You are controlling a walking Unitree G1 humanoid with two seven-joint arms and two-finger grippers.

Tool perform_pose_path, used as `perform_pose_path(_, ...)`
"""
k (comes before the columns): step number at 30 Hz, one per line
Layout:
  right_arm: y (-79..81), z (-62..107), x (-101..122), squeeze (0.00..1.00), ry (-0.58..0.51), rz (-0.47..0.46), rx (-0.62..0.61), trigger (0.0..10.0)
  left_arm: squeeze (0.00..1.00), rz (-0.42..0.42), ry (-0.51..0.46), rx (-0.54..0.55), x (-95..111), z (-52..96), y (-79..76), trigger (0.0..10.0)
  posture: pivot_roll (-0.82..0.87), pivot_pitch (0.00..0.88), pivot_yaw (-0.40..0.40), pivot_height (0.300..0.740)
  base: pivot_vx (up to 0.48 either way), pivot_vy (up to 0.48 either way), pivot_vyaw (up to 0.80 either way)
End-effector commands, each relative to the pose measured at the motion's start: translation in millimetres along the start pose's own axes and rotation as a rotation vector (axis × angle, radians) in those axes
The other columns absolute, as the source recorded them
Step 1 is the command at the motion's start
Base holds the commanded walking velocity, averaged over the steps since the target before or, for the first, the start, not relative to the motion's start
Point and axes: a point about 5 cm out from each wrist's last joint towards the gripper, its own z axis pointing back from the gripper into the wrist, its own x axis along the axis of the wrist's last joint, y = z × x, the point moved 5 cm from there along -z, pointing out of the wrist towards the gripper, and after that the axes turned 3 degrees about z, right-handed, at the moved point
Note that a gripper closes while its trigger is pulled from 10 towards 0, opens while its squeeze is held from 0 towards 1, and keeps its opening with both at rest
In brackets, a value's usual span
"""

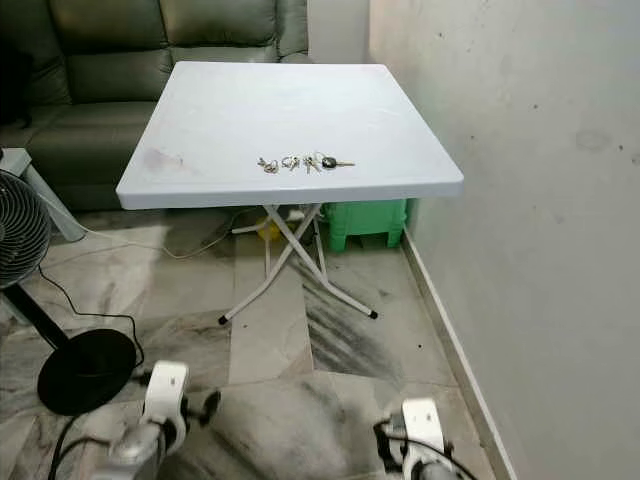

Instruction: Hang keys on a hook

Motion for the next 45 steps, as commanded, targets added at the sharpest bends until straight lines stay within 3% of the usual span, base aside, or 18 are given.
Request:
perform_pose_path(1, -1.3, -2.7, 17.2, 0.00, -0.076, -0.012, 0.000, 10.0, 0.00, 0.026, -0.072, 0.005, 16.4, -1.6, 5.2, 10.0, -0.08, 0.000, 0.001, 0.740, 0.000, 0.000, 0.00)
perform_pose_path(8, -0.3, -3.3, 68.9, 0.00, -0.311, 0.008, 0.012, 10.0, 0.00, 0.062, -0.295, -0.003, 62.7, -0.6, 7.5, 10.0, -0.09, 0.000, 0.003, 0.740, 0.000, 0.000, 0.00)
perform_pose_path(14, -1.7, 5.4, 98.1, 0.00, -0.468, -0.017, 0.018, 10.0, 0.00, 0.077, -0.422, -0.034, 88.5, 5.7, 3.0, 10.0, -0.08, 0.000, 0.000, 0.740, 0.000, 0.000, 0.00)
perform_pose_path(15, -1.4, 9.8, 106.1, 1.00, -0.519, -0.059, 0.037, 10.0, 0.00, 0.093, -0.452, -0.045, 94.7, 8.3, 1.5, 10.0, -0.08, 0.000, -0.004, 0.740, 0.000, 0.000, 0.00)
perform_pose_path(18, -1.9, 18.1, 119.1, 1.00, -0.587, -0.030, 0.031, 10.0, 0.00, 0.052, -0.525, -0.068, 107.9, 17.2, -3.0, 10.0, -0.08, 0.000, -0.006, 0.740, 0.000, 0.000, 0.00)
perform_pose_path(24, -8.4, 33.4, 138.8, 1.00, -0.680, -0.021, 0.004, 10.0, 0.00, 0.035, -0.568, -0.087, 125.1, 29.1, -5.2, 10.0, -0.08, 0.000, -0.004, 0.740, 0.000, 0.000, 0.00)
perform_pose_path(26, -9.4, 42.7, 151.1, 1.00, -0.731, -0.024, 0.003, 10.0, 0.00, 0.065, -0.580, -0.106, 134.3, 33.3, -4.8, 10.0, -0.08, 0.000, -0.002, 0.740, 0.000, 0.000, 0.00)
perform_pose_path(30, -8.5, 47.5, 157.9, 1.00, -0.752, -0.014, -0.006, 10.0, 0.00, 0.038, -0.609, -0.101, 141.8, 37.3, -6.6, 10.0, -0.09, 0.000, 0.000, 0.740, 0.000, 0.000, 0.00)
perform_pose_path(31, -5.4, 49.6, 159.7, 0.00, -0.753, -0.001, 0.006, 10.0, 0.00, 0.042, -0.620, -0.100, 144.7, 39.3, -9.4, 10.0, -0.09, 0.000, 0.001, 0.740, 0.000, 0.000, 0.00)
perform_pose_path(38, -0.6, 54.4, 163.6, 0.00, -0.762, 0.022, 0.012, 10.0, 0.00, 0.085, -0.614, -0.112, 144.4, 45.5, -14.2, 10.0, -0.09, 0.000, 0.000, 0.740, 0.000, 0.000, 0.00)
perform_pose_path(45, 4.7, 57.0, 171.1, 0.00, -0.759, 0.023, 0.024, 10.0, 0.00, 0.059, -0.612, -0.113, 151.8, 47.9, -16.5, 10.0, -0.08, 0.000, -0.005, 0.740, 0.000, 0.000, 0.00)
